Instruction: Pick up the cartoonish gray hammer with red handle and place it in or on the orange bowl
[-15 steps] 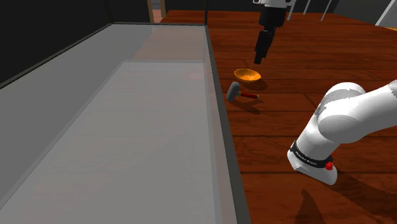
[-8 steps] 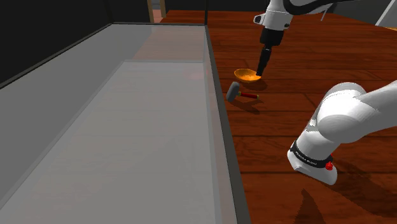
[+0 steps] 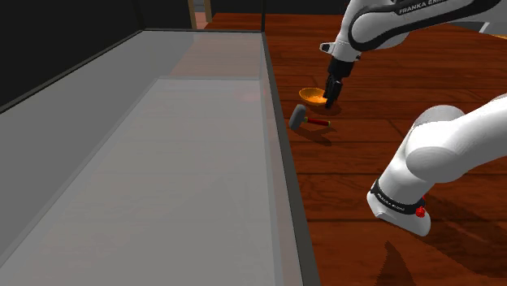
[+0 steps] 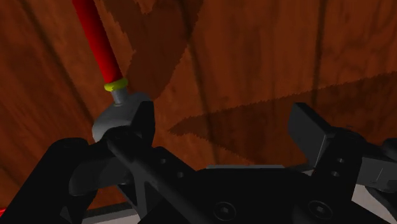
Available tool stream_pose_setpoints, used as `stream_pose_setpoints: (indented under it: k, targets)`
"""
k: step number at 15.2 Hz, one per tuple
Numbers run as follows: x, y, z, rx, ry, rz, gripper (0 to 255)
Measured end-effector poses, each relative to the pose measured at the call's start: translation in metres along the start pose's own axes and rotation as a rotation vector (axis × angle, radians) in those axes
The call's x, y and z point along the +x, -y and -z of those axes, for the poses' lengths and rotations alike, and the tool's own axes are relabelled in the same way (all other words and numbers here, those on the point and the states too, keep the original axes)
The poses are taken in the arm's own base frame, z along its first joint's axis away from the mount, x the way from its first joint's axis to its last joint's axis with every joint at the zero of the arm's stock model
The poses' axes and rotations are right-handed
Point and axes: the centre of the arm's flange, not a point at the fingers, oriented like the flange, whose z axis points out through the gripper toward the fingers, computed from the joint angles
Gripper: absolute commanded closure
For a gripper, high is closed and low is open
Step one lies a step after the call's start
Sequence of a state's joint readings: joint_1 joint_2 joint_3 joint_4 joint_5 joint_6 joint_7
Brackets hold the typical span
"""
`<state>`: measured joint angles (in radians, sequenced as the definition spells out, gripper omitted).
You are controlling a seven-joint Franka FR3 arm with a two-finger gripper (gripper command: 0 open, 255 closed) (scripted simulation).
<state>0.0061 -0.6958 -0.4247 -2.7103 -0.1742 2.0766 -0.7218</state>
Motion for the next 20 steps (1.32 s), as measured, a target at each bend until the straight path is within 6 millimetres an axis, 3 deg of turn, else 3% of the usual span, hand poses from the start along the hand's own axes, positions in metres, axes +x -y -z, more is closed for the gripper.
stream_pose_setpoints:
  k: [2,12,20]
  targets:
    - [-0.007,-0.018,-0.019,-0.003,-0.013,0.043,0]
    - [-0.004,-0.111,-0.106,-0.014,-0.068,0.251,0]
    - [-0.002,-0.119,-0.148,-0.020,-0.071,0.271,0]
